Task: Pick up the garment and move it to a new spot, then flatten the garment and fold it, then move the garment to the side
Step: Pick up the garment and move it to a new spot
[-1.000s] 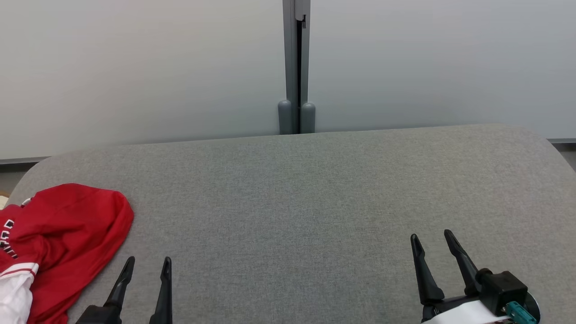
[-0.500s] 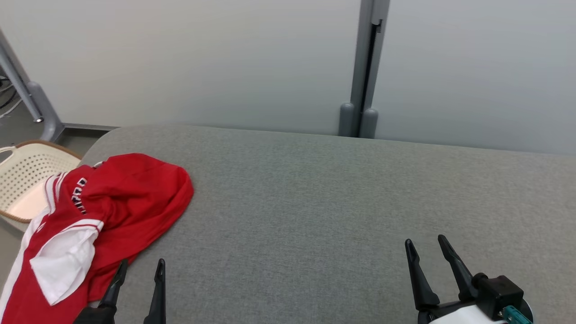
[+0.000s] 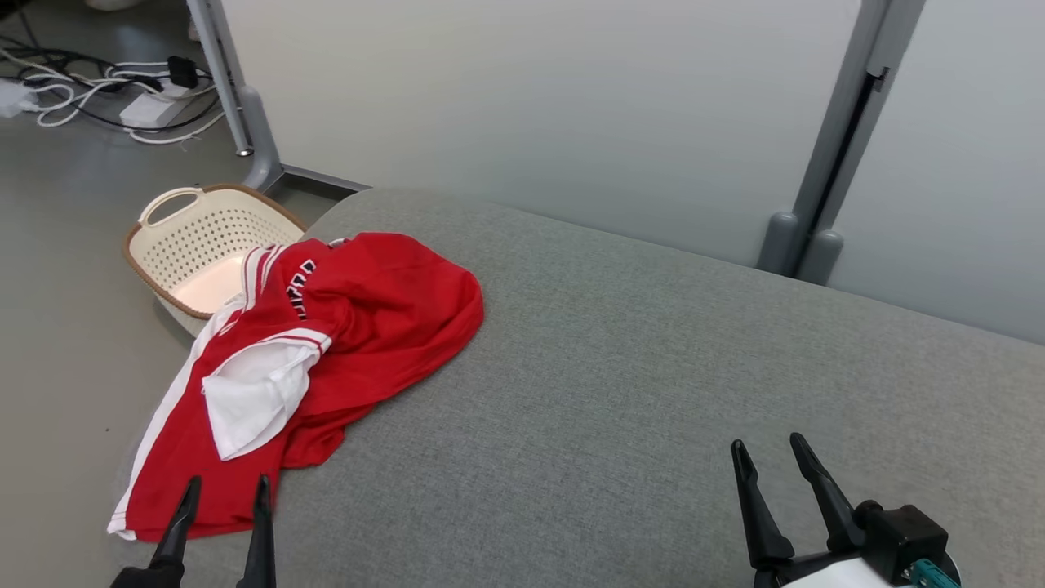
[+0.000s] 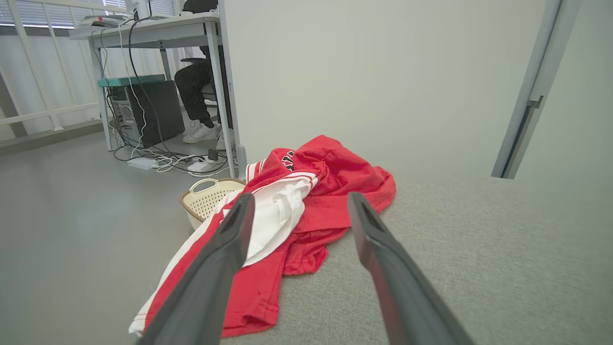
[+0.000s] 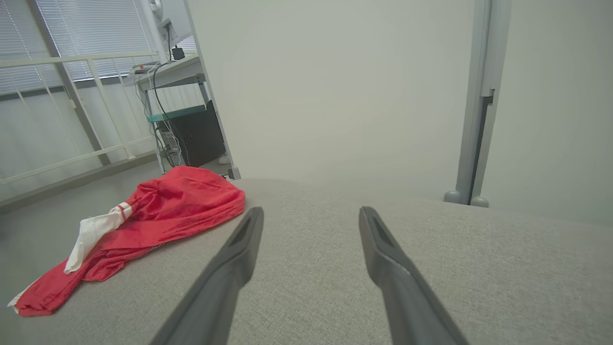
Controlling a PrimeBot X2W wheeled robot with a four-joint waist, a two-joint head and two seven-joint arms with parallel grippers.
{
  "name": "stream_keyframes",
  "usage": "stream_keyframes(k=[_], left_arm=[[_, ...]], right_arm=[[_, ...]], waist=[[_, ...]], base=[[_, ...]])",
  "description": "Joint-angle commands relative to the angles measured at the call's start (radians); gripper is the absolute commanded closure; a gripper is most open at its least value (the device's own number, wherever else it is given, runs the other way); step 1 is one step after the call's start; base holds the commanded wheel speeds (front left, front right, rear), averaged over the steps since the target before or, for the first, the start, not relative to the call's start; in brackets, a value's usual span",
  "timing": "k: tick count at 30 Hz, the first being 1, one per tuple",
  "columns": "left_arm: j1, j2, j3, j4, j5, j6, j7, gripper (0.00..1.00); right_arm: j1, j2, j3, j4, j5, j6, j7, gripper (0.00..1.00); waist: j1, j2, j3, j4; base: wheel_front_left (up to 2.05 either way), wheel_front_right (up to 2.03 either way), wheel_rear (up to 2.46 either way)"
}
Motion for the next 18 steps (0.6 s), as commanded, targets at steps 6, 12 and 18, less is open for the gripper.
stream_keyframes(k=[6,12,18], left_arm=[[0.003,0.004,0.012,-0.014,-0.014,0.004,0.000,0.00],[-0.061,0.008,0.005,-0.016,-0.002,-0.005,0.000,0.00],[-0.306,0.034,-0.008,-0.003,-0.011,-0.015,0.000,0.00]], right_arm=[[-0.014,-0.003,-0.004,0.004,-0.007,0.000,-0.001,0.00],[-0.015,-0.003,-0.021,0.008,-0.030,0.000,-0.001,0.00],[-0.070,-0.003,-0.046,0.004,-0.099,0.000,-0.001,0.00]], waist=[[-0.0001,0.0000,0.025,0.051],[-0.0001,0.0000,0.069,0.060],[-0.0001,0.0000,0.206,0.052]], base=[[0.00,0.00,0.00],[0.00,0.00,0.00],[0.00,0.00,0.00]])
